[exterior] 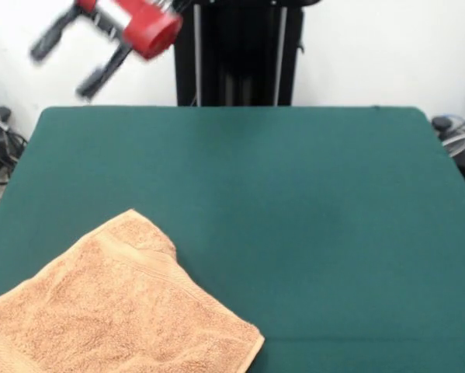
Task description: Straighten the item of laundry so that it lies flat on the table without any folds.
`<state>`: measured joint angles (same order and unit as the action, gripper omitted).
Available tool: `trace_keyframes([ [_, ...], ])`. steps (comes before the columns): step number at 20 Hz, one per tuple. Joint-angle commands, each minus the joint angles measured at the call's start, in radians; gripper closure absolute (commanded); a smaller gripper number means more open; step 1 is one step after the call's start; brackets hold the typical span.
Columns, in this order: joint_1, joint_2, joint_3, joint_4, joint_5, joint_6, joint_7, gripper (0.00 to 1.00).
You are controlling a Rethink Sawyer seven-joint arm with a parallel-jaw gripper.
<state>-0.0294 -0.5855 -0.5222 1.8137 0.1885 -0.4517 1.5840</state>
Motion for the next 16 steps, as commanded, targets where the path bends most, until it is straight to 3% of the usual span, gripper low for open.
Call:
trace_keyframes([
  [1,-0.298,-0.158,0.673,0.068,-0.062,0.387,0.331,0.00],
  [7,-0.380,-0.145,0.773,0.088,0.031,0.530,0.263,0.00],
  [16,-0.465,-0.141,0.892,0.097,0.086,0.513,0.288,0.00],
])
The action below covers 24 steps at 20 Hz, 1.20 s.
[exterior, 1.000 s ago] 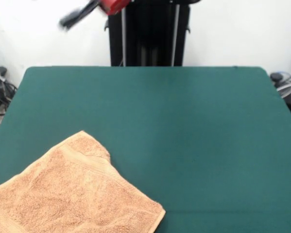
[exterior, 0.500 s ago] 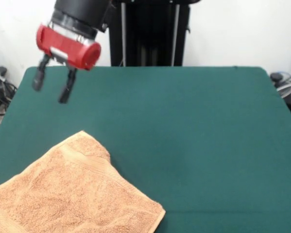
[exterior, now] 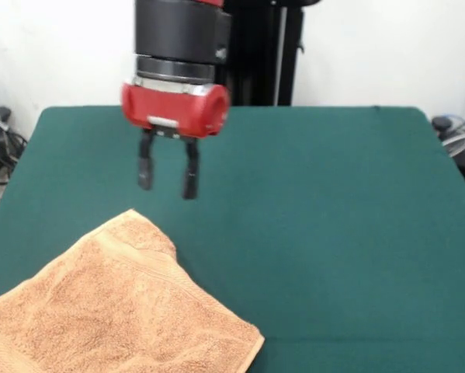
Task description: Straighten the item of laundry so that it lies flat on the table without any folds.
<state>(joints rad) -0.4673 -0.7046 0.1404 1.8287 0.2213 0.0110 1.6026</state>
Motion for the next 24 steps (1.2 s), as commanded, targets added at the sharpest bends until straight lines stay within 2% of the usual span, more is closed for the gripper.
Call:
trace_keyframes([
  [1,-0.019,-0.029,0.221,0.072,0.056,0.053,0.266,0.00],
  [7,0.018,-0.049,0.183,0.010,0.114,0.120,0.255,0.00],
  [14,0.077,-0.024,0.099,-0.064,0.143,0.097,0.221,0.00],
  [19,0.091,0.029,0.057,-0.145,0.139,0.115,0.172,0.00],
  [24,0.079,0.104,0.059,-0.222,0.109,0.096,0.132,0.00],
])
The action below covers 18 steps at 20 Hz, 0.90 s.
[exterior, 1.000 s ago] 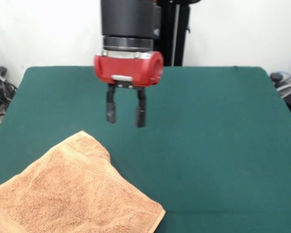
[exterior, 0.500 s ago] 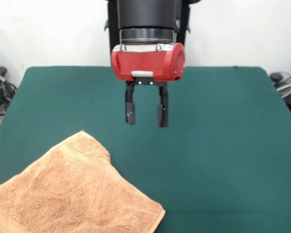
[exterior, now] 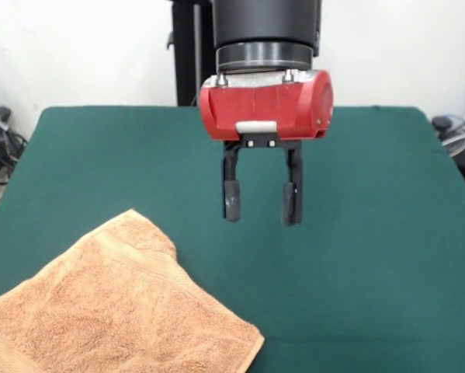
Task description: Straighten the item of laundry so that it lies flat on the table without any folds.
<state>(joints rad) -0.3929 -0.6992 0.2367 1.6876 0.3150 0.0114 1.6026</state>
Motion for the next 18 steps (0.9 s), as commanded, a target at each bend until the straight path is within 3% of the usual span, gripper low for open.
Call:
trace_keyframes([
  [1,-0.001,0.105,-0.037,-0.082,0.004,0.087,0.127,0.00],
  [11,-0.066,0.175,-0.046,-0.176,-0.086,0.172,0.020,0.00],
  [18,-0.144,0.202,-0.012,-0.150,-0.170,0.172,0.003,0.00],
])
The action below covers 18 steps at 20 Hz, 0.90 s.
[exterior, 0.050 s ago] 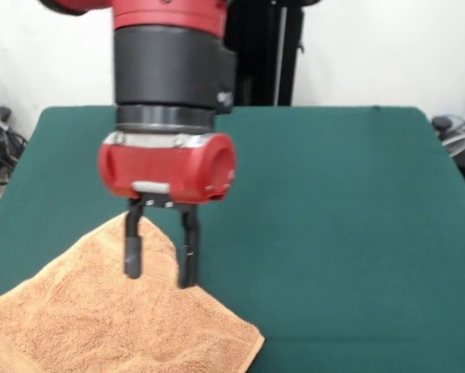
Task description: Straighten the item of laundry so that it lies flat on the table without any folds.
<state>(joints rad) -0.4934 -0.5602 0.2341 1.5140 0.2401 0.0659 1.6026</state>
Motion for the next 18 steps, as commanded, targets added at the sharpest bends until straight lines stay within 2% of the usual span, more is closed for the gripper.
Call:
trace_keyframes([
  [1,-0.051,0.070,-0.006,0.023,-0.110,0.113,0.000,0.00],
  [13,-0.074,0.178,0.006,0.009,-0.196,0.075,0.040,0.00],
  [18,-0.064,0.207,-0.004,0.011,-0.201,0.080,0.067,0.00],
])
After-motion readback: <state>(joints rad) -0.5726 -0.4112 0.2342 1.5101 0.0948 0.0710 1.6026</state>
